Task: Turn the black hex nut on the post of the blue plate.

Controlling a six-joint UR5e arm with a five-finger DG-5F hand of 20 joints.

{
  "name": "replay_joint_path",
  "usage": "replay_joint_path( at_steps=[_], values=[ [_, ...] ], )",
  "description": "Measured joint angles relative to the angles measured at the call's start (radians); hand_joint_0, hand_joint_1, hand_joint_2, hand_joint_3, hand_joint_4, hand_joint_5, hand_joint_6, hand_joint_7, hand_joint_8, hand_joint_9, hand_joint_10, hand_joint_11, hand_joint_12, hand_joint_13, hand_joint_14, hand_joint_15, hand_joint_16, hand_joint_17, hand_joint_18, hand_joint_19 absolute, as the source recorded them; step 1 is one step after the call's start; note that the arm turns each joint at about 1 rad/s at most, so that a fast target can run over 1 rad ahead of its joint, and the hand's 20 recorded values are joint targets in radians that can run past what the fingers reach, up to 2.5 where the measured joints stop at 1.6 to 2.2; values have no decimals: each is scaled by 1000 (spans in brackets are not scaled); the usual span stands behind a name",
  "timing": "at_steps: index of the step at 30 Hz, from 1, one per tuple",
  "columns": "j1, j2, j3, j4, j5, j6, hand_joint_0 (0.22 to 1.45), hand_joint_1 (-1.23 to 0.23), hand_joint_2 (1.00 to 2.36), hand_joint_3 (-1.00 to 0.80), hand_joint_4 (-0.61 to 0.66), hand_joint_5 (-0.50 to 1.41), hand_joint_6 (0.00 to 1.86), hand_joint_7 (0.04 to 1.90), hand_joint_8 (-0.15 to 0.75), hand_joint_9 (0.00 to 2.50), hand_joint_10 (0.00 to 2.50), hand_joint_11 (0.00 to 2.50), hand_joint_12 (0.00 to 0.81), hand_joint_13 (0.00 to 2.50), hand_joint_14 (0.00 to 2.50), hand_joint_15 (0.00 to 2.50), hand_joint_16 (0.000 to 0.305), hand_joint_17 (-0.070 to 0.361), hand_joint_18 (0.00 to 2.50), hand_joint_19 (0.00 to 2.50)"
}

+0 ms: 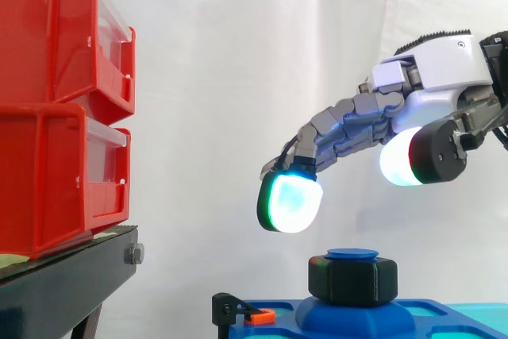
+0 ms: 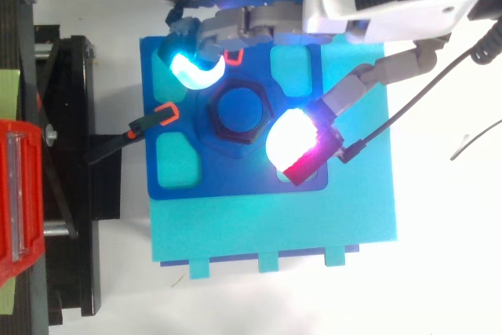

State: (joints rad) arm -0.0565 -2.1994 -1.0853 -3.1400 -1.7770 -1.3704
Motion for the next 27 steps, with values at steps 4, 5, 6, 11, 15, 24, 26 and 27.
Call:
replay_joint_path(
  at_steps=[4,5,6,11,15,24,26,27],
  values=[
    [22,0,3,1,33,0,409,-374,1000,-500,215,-207,502,793,255,202,0,0,399,14,0,0,65,147,0,38],
    [29,0,3,2,44,0,408,-386,1000,-500,217,-207,502,795,256,202,0,0,399,15,0,3,66,147,0,38],
    [39,0,3,3,58,0,402,-392,1000,-500,217,-207,502,794,258,205,0,0,401,16,0,2,66,149,0,45],
    [75,0,2,7,112,0,370,-392,1000,-500,228,-206,502,790,272,209,0,0,418,24,0,3,69,155,0,39],
    [98,-1,-6,7,140,1,367,-367,1000,-500,229,-206,502,793,275,208,0,0,420,24,0,7,70,156,0,39],
    [129,-1,-66,58,175,9,385,-295,1000,-500,226,-205,502,792,268,201,0,0,412,18,0,4,68,153,0,44],
    [135,-1,-79,77,182,13,389,-290,1000,-500,223,-204,502,791,266,201,0,0,409,14,0,7,68,153,0,57],
    [137,-1,-82,83,184,15,391,-285,1000,-500,222,-204,502,791,266,201,0,0,408,14,0,6,68,152,0,45]
  ],
)
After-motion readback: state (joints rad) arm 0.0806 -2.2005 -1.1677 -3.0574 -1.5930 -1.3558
